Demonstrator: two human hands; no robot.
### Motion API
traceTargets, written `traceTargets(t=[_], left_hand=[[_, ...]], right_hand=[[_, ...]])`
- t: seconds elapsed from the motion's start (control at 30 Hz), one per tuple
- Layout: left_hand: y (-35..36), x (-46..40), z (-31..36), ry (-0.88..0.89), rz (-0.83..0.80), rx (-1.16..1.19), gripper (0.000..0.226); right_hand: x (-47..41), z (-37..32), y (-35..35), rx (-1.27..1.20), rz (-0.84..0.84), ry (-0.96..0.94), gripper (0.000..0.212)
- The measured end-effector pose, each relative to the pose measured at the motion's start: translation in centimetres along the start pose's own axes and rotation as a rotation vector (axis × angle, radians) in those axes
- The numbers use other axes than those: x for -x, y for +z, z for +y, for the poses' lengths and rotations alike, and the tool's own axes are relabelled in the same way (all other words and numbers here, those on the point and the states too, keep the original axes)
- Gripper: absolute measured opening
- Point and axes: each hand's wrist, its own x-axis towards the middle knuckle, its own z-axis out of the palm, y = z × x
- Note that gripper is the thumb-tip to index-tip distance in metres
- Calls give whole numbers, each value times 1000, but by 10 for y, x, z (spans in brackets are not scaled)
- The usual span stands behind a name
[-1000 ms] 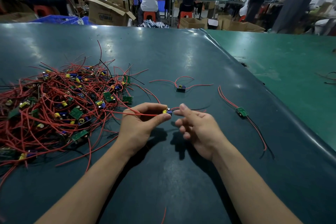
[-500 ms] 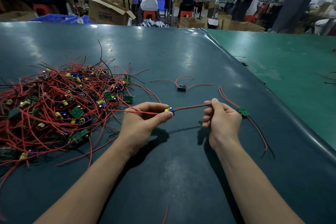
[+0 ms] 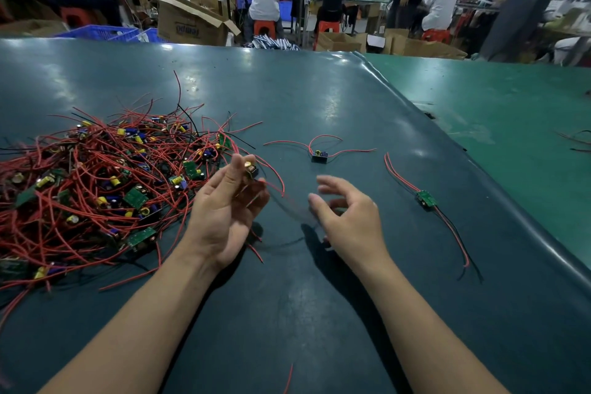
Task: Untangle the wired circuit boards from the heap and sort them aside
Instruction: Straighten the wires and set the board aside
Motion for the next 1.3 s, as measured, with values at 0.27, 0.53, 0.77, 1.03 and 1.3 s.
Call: traceTargets(t=[0.27, 0.53, 0.77, 1.03, 1.3], left_hand=[[2, 9, -7, -169, -262, -303, 23], [6, 18, -19, -132, -284, -669, 21], [8, 18, -16, -176, -307, -675, 19], [3, 18, -15, -218, -371, -610, 17], [3, 18, -14, -264, -408, -607, 18]], right_hand=[[4, -18, -7, -557, -335, 245, 33], [4, -16, -8, -556, -315, 236, 14], [-6, -15, -13, -680, -14, 263, 8], [-5, -14, -13, -744, -94, 241, 12], [-4, -11, -15, -332, 33, -25, 13]])
